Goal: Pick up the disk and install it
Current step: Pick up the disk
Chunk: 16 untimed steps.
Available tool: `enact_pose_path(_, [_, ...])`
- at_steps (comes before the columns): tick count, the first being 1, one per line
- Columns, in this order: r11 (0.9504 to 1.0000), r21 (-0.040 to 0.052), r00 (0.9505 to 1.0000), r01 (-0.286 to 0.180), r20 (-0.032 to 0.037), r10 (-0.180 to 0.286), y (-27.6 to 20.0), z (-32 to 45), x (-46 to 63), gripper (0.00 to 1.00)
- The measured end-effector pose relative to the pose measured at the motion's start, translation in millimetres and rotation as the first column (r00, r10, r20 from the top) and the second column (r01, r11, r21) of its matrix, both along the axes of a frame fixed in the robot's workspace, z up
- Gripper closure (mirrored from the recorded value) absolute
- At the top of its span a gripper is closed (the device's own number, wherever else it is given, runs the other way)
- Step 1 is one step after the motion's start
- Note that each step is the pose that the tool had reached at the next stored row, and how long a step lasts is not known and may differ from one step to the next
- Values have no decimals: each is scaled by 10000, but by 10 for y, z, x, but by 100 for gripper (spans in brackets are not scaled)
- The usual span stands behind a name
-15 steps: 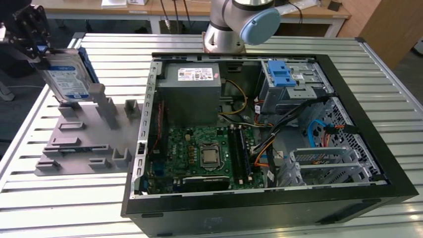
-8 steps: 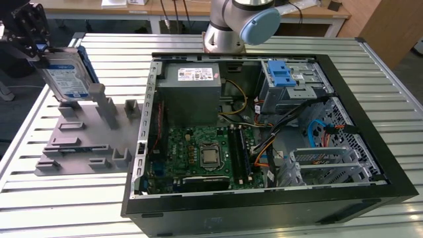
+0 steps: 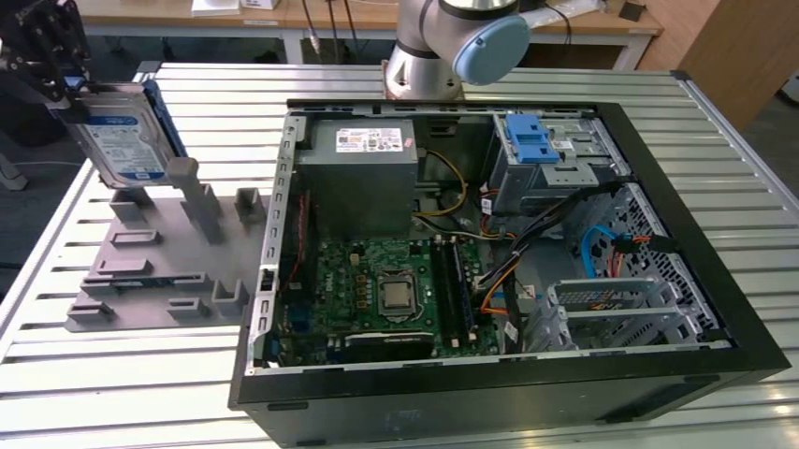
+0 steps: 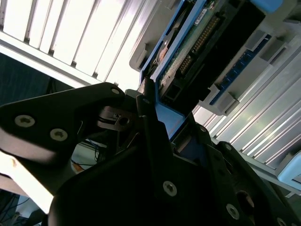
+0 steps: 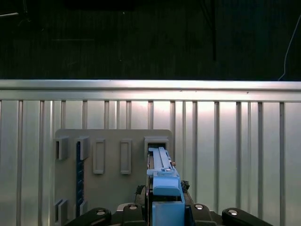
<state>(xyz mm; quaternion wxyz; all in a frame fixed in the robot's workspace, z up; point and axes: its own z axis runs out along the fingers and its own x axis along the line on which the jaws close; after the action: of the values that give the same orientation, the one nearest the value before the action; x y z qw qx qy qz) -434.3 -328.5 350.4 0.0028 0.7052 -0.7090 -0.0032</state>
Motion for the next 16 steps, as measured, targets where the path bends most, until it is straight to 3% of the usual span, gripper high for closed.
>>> enact_pose_path(16, [10000,0,10000,-1,-1,1,0,152,-1,64])
